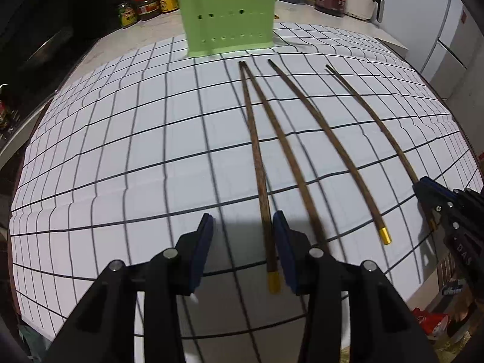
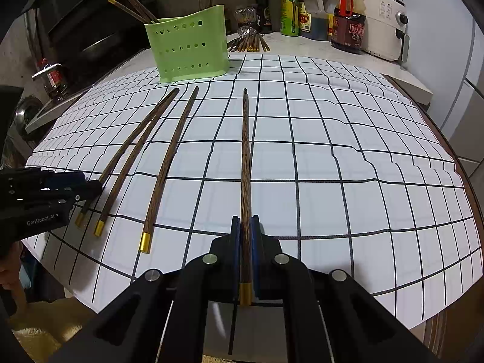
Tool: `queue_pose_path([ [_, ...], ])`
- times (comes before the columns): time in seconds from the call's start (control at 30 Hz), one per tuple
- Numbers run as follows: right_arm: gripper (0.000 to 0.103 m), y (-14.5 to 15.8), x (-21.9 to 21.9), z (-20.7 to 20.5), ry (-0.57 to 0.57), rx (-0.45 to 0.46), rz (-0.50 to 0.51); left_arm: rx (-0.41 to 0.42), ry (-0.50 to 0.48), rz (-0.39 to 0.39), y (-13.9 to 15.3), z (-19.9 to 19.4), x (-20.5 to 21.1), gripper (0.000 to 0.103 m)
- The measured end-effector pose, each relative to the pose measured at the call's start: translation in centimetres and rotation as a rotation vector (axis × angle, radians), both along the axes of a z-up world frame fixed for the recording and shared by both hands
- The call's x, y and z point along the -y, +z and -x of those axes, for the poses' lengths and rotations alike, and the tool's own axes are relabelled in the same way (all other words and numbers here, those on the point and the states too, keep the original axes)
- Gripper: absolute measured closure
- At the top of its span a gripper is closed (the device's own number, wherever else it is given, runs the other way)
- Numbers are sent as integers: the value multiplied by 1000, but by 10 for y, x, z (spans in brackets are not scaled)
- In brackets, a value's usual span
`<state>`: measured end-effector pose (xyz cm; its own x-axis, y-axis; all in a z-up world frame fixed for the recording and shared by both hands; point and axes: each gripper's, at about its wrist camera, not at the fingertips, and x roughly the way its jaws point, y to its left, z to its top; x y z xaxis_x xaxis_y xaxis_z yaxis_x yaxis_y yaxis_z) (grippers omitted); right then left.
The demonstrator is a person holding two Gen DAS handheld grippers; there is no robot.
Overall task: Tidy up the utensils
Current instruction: 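Close the right tool on a chopstick while the left tool grasps another chopstick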
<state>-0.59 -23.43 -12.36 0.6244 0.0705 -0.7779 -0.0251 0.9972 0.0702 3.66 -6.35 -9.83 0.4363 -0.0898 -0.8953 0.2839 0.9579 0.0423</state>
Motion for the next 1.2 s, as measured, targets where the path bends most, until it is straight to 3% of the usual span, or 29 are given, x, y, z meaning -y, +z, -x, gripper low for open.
queue_pose_path([
  [0.1,96,-1,1,0,7,25,-31,33,0,-10,1,3,-6,77],
  [0.17,96,-2,1,-1,1,38,-45,62,2,-23,1,6,-11,95],
  [0.23,96,-2,0,-2,1,44,-46,77,6,-12,2,8,-21,96],
  [0.57,96,-2,-11,-12,20,75,-22,107,122,-15,3,2,-59,96],
  [0.77,93,-1,-14,-5,30,64,8,116,87,80,3,17,-68,96],
  [0.83,90,-1,-15,1,28,65,8,121,70,110,2,27,-70,96],
  [0.9,76,-2,-15,9,30,72,-2,127,59,122,2,36,-70,96],
  [0.97,73,-2,-16,15,31,81,8,136,51,119,1,43,-69,95],
  [1.2,70,-3,-19,25,33,97,31,151,0,90,0,55,-54,66],
])
